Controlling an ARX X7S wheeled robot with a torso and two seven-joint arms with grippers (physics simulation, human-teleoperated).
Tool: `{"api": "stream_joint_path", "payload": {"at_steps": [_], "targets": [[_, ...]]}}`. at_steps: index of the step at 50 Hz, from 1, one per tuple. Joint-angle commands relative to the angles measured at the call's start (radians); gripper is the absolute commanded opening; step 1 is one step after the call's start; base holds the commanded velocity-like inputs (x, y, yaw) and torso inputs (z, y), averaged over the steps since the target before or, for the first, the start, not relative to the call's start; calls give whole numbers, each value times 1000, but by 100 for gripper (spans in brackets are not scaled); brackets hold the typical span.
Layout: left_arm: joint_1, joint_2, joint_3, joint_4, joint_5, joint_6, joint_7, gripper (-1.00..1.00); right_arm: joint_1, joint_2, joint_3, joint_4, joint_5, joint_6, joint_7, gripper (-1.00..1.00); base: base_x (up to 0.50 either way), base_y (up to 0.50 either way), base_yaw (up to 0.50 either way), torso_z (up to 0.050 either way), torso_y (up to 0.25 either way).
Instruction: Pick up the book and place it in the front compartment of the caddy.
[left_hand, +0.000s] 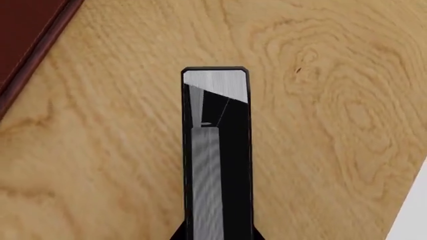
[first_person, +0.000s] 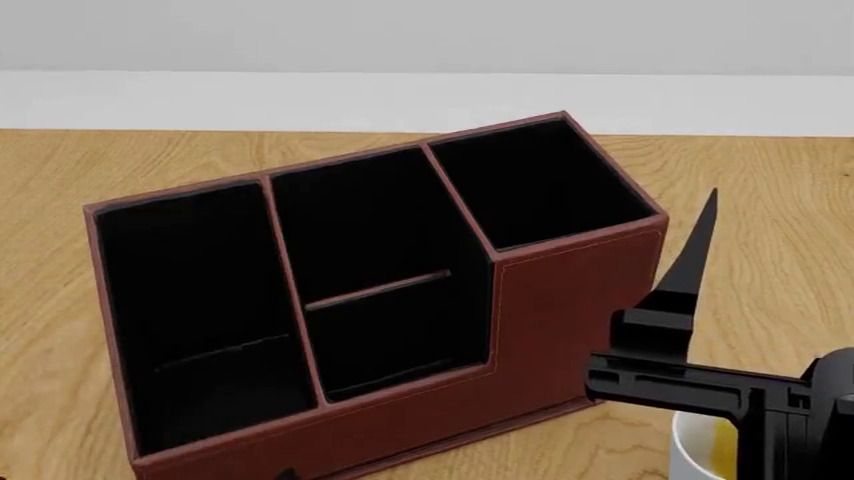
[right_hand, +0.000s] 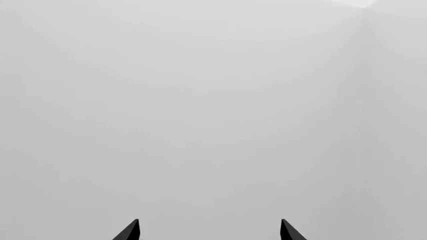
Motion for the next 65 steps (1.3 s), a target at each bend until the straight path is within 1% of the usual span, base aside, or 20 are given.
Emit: {"api": "stream_joint_path", "payload": {"at_steps": [1,13,29,32,35,40,46,55,60,65], "targets": [[-63,-6,-8,40,-102,23,-89,-100,23,2,-2,-8,14,15,14,100,0,0,0,0,0],[-130,-16,5,89,-193,46,-177,-100,42,14,14,-25,41,36,40,100,0,0,0,0,0],[-273,-36,25,173,-343,102,-323,-100,50,26,28,-35,63,39,56,100,0,0,0,0,1],[-326,-34,33,195,-389,121,-365,-100,56,26,25,-38,67,43,63,100,0,0,0,0,0],[-357,-31,36,208,-413,129,-382,-100,55,29,27,-41,70,42,65,100,0,0,0,0,0],[-417,-35,34,227,-439,130,-403,-100,54,34,30,-45,76,43,70,100,0,0,0,0,2],[-453,-51,26,236,-455,138,-416,-100,12,51,64,-49,85,15,59,100,0,0,0,0,0],[-507,-87,3,224,-438,125,-419,-100,13,65,83,-59,102,15,75,100,0,0,0,0,1],[-519,-96,-2,219,-431,121,-414,-100,-10,98,156,-81,143,16,109,100,0,0,0,0,2],[-565,-94,-1,205,-441,117,-418,-100,-36,140,229,-103,195,17,146,100,0,0,-1,0,0]]}}
